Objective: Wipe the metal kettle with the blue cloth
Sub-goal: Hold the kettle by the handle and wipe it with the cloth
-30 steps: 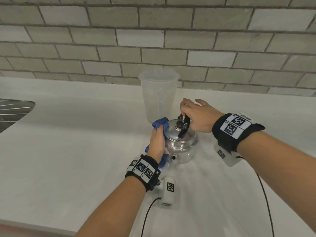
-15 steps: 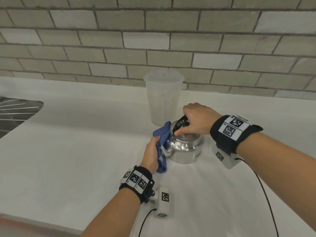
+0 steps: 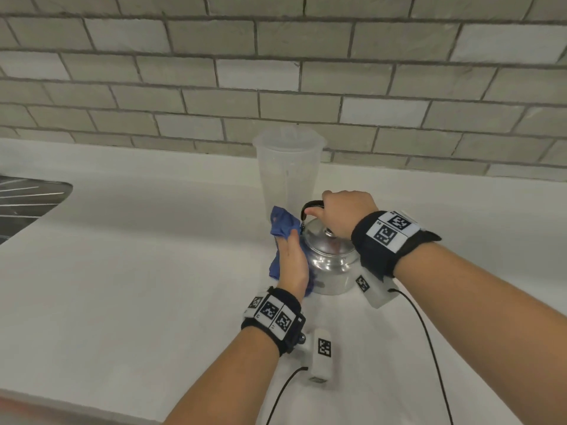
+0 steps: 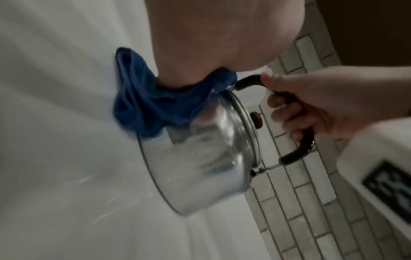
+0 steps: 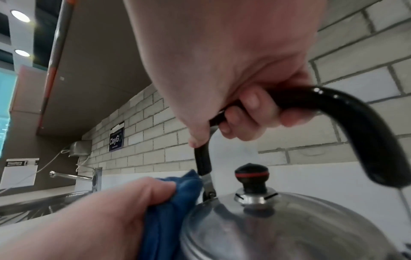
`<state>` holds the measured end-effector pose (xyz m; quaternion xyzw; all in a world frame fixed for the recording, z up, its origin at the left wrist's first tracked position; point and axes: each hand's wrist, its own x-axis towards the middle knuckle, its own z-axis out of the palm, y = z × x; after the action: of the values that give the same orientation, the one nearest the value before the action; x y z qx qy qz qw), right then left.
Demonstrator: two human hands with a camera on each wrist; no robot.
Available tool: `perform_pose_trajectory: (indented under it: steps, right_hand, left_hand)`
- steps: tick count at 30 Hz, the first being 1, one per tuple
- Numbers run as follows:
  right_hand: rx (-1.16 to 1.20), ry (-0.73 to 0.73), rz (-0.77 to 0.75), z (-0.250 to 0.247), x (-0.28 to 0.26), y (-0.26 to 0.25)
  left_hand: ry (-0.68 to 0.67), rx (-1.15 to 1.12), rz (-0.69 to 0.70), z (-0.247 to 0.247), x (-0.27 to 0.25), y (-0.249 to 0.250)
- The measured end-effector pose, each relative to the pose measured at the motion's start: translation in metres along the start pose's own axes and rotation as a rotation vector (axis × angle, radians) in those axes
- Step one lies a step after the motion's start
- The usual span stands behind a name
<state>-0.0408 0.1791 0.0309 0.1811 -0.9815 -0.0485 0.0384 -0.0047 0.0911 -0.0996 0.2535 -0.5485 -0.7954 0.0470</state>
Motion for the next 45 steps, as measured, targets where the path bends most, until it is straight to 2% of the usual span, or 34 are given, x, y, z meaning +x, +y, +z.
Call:
perform_pose_trajectory:
  steps: [3, 5, 8, 11, 14, 16, 19, 21, 23, 25, 28, 30, 35, 41, 45]
  right_hand:
    - [0.028, -0.006, 0.000, -0.001, -0.001, -0.005]
    - [0.053, -0.010, 0.014, -0.001, 0.000, -0.007]
    - [0.117, -0.033, 0.088, -0.001, 0.004, -0.012]
    - [0.194, -0.136, 0.078, -0.007, 0.007, -0.011]
    - [0.418, -0.218, 0.014, -0.014, 0.007, 0.001]
    - [0.515, -0.218, 0.011, -0.015, 0.004, 0.004]
    - [0.567, -0.185, 0.041, -0.013, 0.000, -0.002]
    - [0.624, -0.177, 0.076, -0.011, -0.001, -0.006]
    - [0.669, -0.164, 0.108, -0.010, -0.002, -0.006]
    - [0.688, -0.148, 0.114, -0.008, -0.003, -0.004]
    - [0.647, -0.114, 0.096, -0.008, -0.004, 0.002]
    - [0.628, -0.102, 0.074, -0.009, -0.005, 0.008]
    - [0.600, -0.096, 0.006, -0.007, -0.009, 0.021]
    - [0.607, -0.090, -0.028, -0.003, -0.015, 0.038]
    - [0.619, -0.089, -0.051, -0.001, -0.015, 0.048]
  left_hand:
    - [0.064, 0.071, 0.153, 0.006, -0.013, 0.003]
    - [0.085, 0.095, 0.168, 0.006, -0.025, -0.001]
    - [0.055, 0.175, 0.249, 0.000, -0.043, -0.012]
    - [0.006, 0.185, 0.332, -0.012, -0.038, -0.011]
    - [-0.068, 0.156, 0.229, -0.016, -0.018, 0.001]
    - [-0.095, 0.170, 0.176, -0.010, -0.015, 0.004]
    - [-0.030, 0.201, 0.241, 0.000, -0.028, -0.001]
    - [-0.025, 0.245, 0.225, -0.003, -0.039, -0.011]
    - [-0.053, 0.250, 0.095, -0.010, -0.050, -0.014]
    - [-0.100, 0.136, -0.011, -0.023, -0.060, -0.005]
    - [-0.137, -0.183, -0.105, -0.049, -0.066, 0.023]
    - [-0.168, -0.257, -0.146, -0.069, -0.065, 0.039]
    - [-0.119, 0.033, -0.023, -0.107, -0.051, 0.060]
    - [-0.180, 0.232, -0.015, -0.136, -0.032, 0.085]
    - [-0.115, 0.316, -0.006, -0.144, 0.004, 0.110]
